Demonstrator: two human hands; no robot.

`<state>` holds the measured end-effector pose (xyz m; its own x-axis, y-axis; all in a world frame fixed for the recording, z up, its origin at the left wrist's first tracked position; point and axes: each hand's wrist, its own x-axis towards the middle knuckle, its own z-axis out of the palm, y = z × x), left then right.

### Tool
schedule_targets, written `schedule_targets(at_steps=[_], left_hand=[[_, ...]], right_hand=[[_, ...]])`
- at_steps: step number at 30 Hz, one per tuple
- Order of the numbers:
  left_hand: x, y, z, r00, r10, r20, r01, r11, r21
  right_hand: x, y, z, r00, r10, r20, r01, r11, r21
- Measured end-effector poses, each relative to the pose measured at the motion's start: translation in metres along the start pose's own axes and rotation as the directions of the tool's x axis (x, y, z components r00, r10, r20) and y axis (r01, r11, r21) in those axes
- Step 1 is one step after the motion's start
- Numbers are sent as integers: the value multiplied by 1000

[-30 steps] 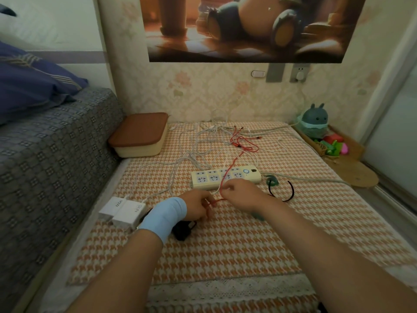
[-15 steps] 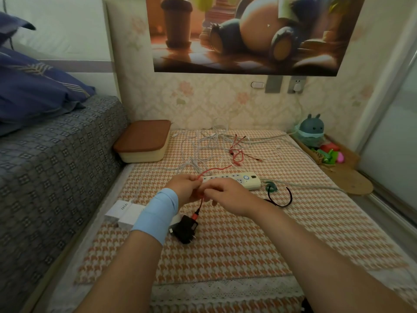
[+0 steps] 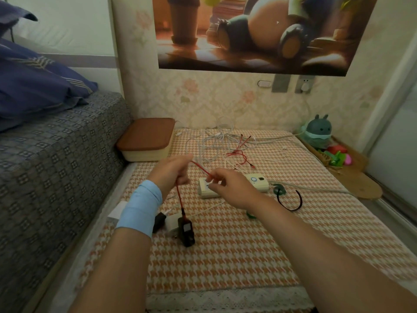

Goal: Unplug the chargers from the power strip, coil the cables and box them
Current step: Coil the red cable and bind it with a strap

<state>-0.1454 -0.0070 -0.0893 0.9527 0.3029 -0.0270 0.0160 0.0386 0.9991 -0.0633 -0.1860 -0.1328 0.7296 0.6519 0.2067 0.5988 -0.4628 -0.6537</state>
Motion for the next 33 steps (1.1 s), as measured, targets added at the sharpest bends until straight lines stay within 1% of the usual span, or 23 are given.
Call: schedule_targets(at_steps=[2,3,4,5,7,8,9,10,11,12,13,15,16,17,18,19,22,25,27,28,29,31,33], left_hand=[[5,3,-8,974,15,-228,-71,968,-241],[5,5,-14,948,-2,-319,-126,917,-379],[8,5,-21,912,-15,-409,-184,878,-443],[11,2,-28,872,-13,-490,-213,890,-402],[15,-7,-38,800,82,-595,-162,983,-83],[15,-11,-38,789,140,-598,-85,989,119],[16,-16,-37,791,190,-582,-6,953,303],[14,-16,-31,803,221,-554,65,891,450],[13,-18,-27,816,254,-519,135,788,600],[12,-19,-23,829,315,-463,152,669,727],[12,-18,-20,839,396,-373,105,554,826],[11,-12,-8,809,575,-120,-172,427,888],[8,-8,-1,813,582,-18,-318,470,824],[2,-4,9,843,536,41,-398,571,717],[-2,-4,15,877,476,62,-403,660,634],[-6,-3,18,902,429,52,-371,707,602],[-9,-6,11,937,346,-45,-239,732,638],[-7,-4,3,930,308,-199,-180,855,486],[-6,-2,2,868,344,-358,-218,912,347],[-5,-1,-1,812,350,-468,-251,932,261],[-4,1,-7,754,325,-571,-279,945,171],[-1,3,-20,647,292,-705,-298,947,119],[1,-1,-29,587,327,-740,-217,945,245]], right_hand=[[6,3,0,998,63,-7,-63,986,-155],[8,7,-1,993,118,-9,-117,961,-252],[9,10,-2,985,174,-20,-171,930,-327],[10,14,-3,977,211,-41,-211,909,-360],[12,17,-5,974,203,-103,-225,923,-313],[13,14,-6,977,164,-139,-195,948,-251],[14,9,-7,979,111,-168,-142,973,-181],[14,1,-8,982,58,-181,-81,989,-121],[14,-7,-9,984,2,-177,-19,996,-90],[13,-16,-9,987,-51,-154,37,995,-93],[13,-23,-8,988,-97,-122,81,989,-126],[13,-34,-5,981,-172,-87,154,970,-187],[14,-40,-4,975,-201,-98,181,967,-179],[15,-44,-3,968,-220,-122,202,969,-144],[16,-48,-2,963,-228,-145,215,972,-96],[15,-51,-2,960,-226,-166,220,974,-52],[13,-49,-6,973,-160,-168,158,987,-28],[8,-37,-13,992,-75,-104,67,995,-78],[8,-24,-17,999,-4,-53,-8,972,-233],[8,-16,-19,998,46,-32,-53,947,-317],[7,-8,-21,995,101,-19,-101,937,-333],[4,3,-25,985,170,23,-164,971,-172],[2,7,-29,986,164,8,-163,986,-44]])
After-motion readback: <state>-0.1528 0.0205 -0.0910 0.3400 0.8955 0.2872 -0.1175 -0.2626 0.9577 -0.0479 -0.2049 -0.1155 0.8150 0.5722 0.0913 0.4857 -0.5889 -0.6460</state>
